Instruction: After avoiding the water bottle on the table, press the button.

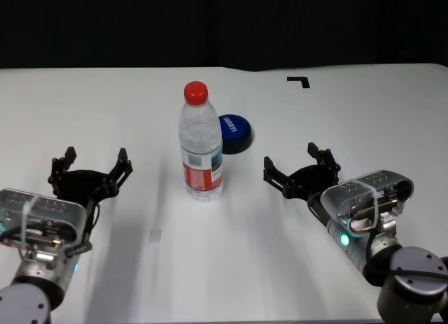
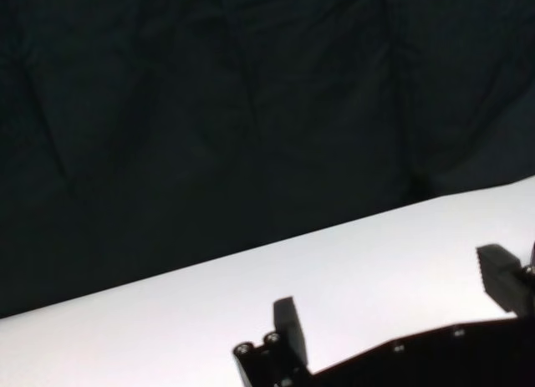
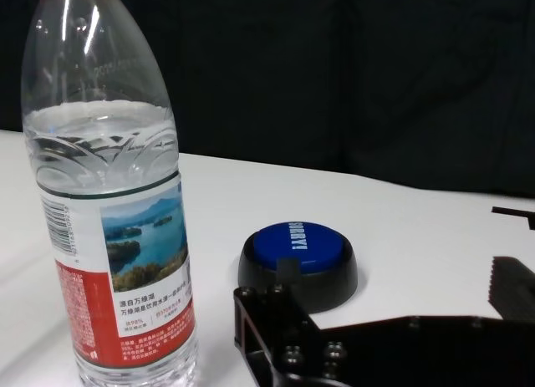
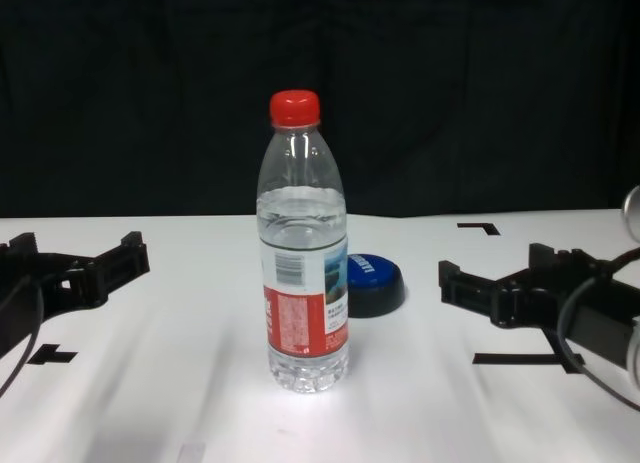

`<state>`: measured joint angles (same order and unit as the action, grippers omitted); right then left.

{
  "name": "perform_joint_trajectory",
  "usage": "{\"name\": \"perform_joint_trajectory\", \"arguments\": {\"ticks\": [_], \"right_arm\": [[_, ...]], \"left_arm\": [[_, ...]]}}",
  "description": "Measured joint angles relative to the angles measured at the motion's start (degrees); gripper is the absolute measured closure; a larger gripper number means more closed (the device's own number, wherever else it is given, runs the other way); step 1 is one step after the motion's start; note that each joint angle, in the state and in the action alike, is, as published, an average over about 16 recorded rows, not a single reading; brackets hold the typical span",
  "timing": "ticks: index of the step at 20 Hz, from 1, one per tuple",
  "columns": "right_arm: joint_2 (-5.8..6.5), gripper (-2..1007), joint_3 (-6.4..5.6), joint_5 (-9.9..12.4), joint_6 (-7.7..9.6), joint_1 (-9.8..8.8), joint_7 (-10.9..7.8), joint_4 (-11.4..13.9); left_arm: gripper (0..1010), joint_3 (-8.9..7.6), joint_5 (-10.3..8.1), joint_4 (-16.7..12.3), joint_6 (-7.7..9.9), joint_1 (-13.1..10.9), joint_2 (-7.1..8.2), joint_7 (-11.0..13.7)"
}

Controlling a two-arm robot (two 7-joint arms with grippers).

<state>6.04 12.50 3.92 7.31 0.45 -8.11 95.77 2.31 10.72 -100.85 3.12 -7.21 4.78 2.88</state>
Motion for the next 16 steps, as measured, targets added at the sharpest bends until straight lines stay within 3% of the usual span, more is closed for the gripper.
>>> {"name": "perform_joint_trajectory", "arguments": {"ticks": [16], "right_arm": [[0.00, 2, 0.00, 0.01, 0.01, -0.01, -0.01, 0.02]], "left_arm": [[7, 0.00, 0.00, 0.00, 0.00, 0.00, 0.00, 0.00]]}}
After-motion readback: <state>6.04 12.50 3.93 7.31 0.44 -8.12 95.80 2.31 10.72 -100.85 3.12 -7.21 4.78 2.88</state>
